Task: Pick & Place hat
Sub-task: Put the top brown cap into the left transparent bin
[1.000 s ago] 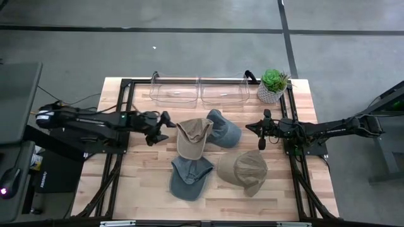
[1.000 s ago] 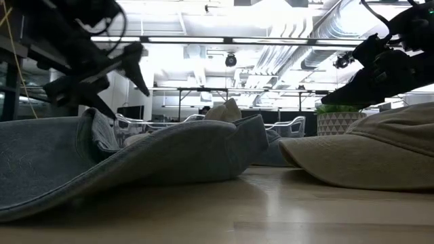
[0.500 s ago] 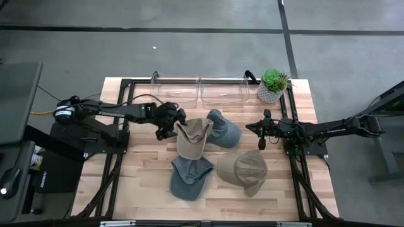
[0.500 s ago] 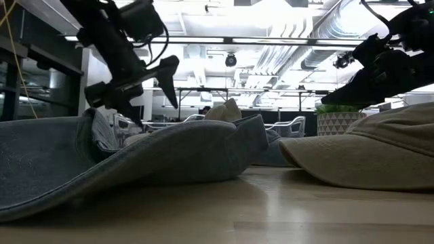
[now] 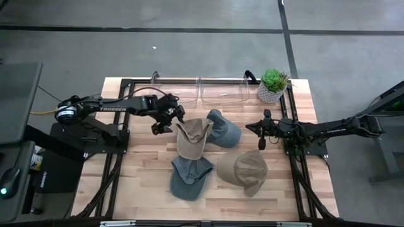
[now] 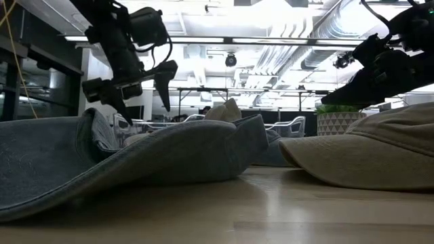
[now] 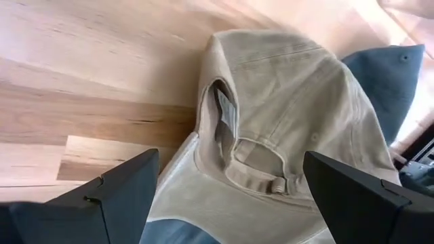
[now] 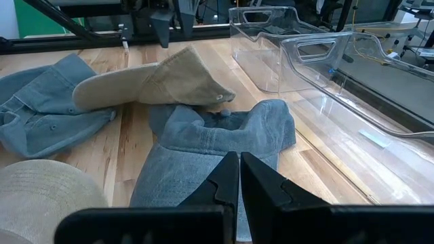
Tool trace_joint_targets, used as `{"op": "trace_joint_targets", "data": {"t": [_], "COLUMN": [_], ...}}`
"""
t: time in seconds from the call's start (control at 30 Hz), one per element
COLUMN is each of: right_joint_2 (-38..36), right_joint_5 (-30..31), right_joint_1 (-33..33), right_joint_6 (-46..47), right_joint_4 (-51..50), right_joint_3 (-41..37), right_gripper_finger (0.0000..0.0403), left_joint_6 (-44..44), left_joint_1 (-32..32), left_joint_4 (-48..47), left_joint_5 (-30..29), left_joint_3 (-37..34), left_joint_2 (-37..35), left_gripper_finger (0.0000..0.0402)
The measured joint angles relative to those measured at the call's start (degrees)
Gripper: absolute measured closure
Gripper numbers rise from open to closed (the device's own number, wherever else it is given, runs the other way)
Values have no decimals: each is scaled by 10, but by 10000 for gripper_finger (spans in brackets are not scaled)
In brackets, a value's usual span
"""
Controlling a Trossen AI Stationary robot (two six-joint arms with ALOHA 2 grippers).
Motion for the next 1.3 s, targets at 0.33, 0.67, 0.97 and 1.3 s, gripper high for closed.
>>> {"op": "trace_joint_targets", "data": {"t": [0.33,0.67,0.97,1.3], "right_joint_2": [0,0,0,0], "right_joint_5": [0,0,0,0], "right_joint_1": [0,0,0,0], "right_joint_6": [0,0,0,0], "right_joint_4": [0,0,0,0], "right_joint_3": [0,0,0,0], "right_gripper_finger": [391,391,391,391], "left_joint_6": [22,14,7,7], "left_joint_1": [7,7,7,7], "left_joint_4": [5,44,73,84], "left_joint_5": [41,40,44,49], "left_joint_3": [0,0,0,0], "left_joint_2": [31,95,118,118], "left_gripper_finger": [53,53,56,162]}}
